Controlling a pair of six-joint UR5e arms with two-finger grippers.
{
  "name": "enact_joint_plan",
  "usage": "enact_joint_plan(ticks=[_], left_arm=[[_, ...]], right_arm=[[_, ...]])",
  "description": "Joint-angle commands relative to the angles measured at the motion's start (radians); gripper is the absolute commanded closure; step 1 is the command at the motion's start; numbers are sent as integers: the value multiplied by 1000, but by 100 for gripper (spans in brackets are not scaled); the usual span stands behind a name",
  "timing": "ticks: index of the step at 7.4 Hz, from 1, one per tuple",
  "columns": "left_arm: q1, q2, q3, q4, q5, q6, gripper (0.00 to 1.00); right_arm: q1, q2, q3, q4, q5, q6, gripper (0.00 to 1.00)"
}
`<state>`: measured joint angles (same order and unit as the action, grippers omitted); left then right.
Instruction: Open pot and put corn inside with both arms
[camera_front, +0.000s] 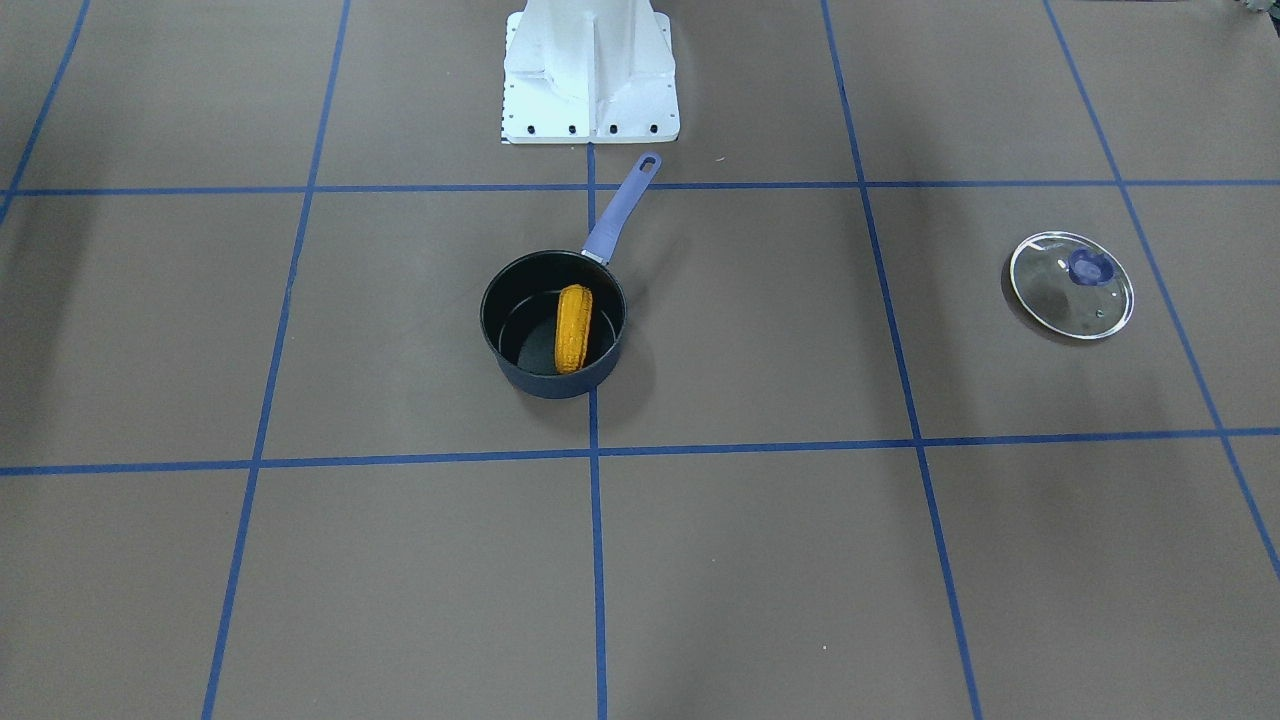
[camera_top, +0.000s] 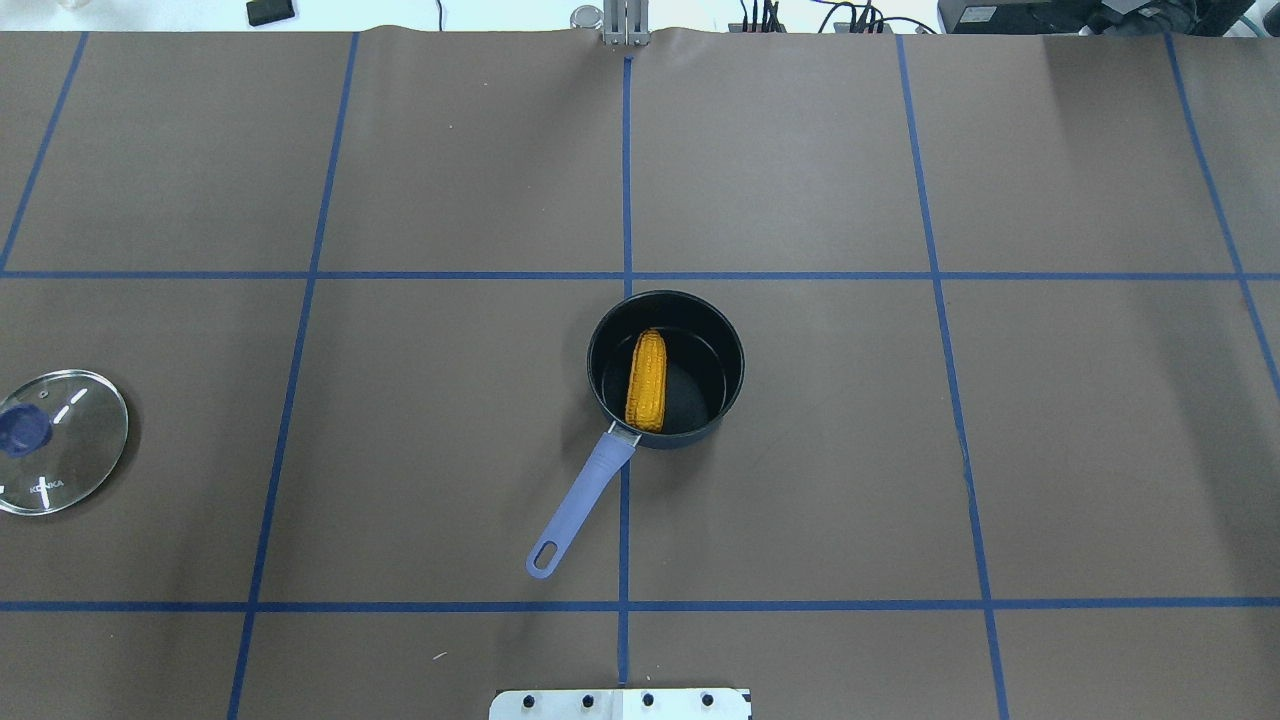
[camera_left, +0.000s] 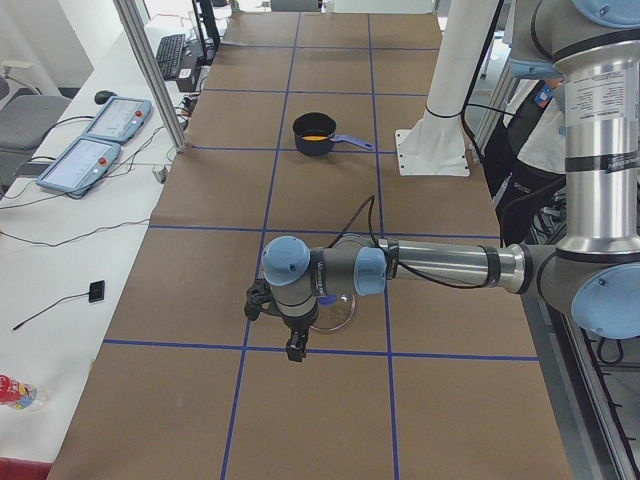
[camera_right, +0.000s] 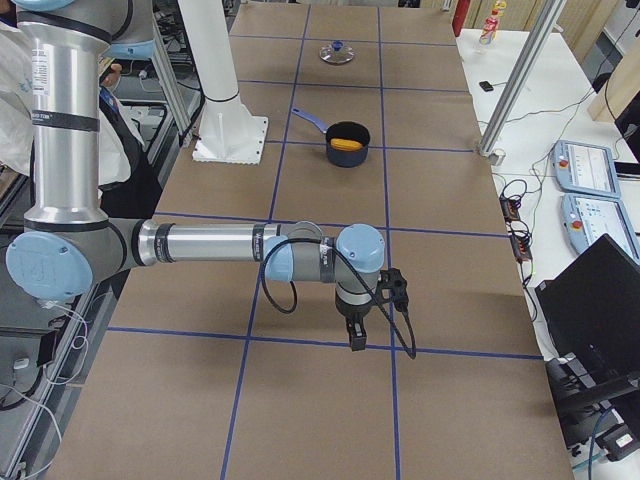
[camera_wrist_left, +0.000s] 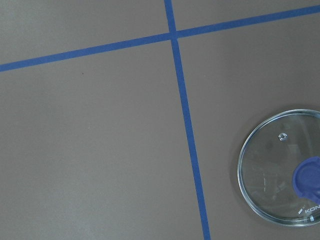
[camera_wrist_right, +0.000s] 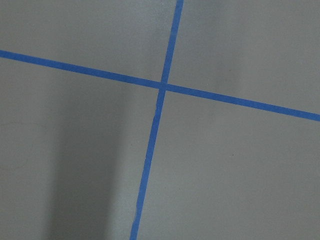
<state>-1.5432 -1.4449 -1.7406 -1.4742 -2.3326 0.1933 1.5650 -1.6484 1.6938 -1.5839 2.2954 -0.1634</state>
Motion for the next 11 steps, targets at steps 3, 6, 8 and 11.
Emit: enact_joint_plan(ticks=[3, 6, 8, 11], left_arm=[[0, 14, -11, -3, -4, 0, 1], [0, 17, -14, 0, -4, 0, 1], [-2, 18, -14, 0, -2, 0, 1], [-2, 32, -14, 0, -2, 0, 1]], right_arm=[[0, -24, 7, 2, -4, -2, 0], [0, -21, 12, 2, 6, -1, 0], [0, -22, 24, 2, 15, -1, 0], [0, -21, 26, 2, 32, -1, 0]])
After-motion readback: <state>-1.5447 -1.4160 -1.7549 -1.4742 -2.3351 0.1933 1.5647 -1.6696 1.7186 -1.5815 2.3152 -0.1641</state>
